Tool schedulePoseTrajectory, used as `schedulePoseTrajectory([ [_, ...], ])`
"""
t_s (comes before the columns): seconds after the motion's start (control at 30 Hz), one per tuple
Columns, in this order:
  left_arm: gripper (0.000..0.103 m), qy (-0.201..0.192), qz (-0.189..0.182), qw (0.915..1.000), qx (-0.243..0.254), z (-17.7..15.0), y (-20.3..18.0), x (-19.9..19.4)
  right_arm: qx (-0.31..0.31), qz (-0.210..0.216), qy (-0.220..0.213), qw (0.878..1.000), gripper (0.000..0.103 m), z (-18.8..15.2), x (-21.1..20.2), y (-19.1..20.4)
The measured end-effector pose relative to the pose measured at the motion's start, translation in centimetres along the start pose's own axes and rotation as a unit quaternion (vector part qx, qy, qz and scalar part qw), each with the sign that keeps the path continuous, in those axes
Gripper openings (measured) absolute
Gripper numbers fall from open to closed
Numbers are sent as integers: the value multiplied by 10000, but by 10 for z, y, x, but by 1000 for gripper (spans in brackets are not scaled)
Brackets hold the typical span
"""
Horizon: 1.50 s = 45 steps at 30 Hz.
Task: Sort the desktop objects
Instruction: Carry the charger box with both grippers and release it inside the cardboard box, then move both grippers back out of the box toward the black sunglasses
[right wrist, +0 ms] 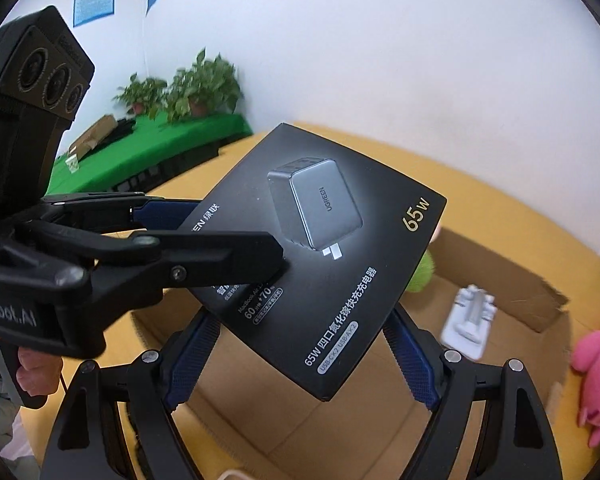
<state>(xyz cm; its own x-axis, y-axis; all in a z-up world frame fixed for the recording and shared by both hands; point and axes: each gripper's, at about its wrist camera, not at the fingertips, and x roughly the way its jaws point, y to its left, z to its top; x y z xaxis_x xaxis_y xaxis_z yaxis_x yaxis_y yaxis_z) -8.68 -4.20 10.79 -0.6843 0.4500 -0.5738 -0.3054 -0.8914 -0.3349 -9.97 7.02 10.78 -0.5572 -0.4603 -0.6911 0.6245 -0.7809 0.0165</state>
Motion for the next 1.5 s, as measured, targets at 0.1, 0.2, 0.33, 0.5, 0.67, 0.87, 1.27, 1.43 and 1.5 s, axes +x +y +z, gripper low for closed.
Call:
schedulePoseTrajectory([
  [0.1, 60, 295, 80, 9994, -157, 2, 21, 25, 145, 271, 331, 9990, 83, 2, 37, -15],
  [0.2, 60, 605, 208, 9975, -291, 0, 38, 50, 445, 638, 696, 9945, 83, -2, 71, -30],
  [0.33, 60, 1037, 436, 9922, -543, -1, 60, 78, 524, 842, 1141, 9885, 83, 1, 115, -38],
  [0.5, 60, 1363, 583, 9860, -762, -5, 78, 95, 774, 1108, 1455, 9801, 83, 0, 151, -45],
  [0.67, 60, 1596, 804, 9824, -543, -10, 77, 101, 856, 1153, 1607, 9765, 82, -4, 166, -47],
  [0.87, 59, 1785, 981, 9777, -514, -9, 77, 103, 930, 1136, 1751, 9735, 82, -7, 168, -48],
  [1.27, 59, 1674, 1345, 9760, -361, 1, 64, 80, 1072, 1042, 1682, 9744, 88, -13, 125, -45],
  [1.43, 59, 837, 1375, 9869, -92, 1, 37, 19, 1127, 335, 1048, 9875, 99, -40, 45, -45],
  [1.5, 66, 390, 1386, 9895, 87, -7, 16, -13, 1261, 60, 688, 9896, 102, -56, 11, -43],
])
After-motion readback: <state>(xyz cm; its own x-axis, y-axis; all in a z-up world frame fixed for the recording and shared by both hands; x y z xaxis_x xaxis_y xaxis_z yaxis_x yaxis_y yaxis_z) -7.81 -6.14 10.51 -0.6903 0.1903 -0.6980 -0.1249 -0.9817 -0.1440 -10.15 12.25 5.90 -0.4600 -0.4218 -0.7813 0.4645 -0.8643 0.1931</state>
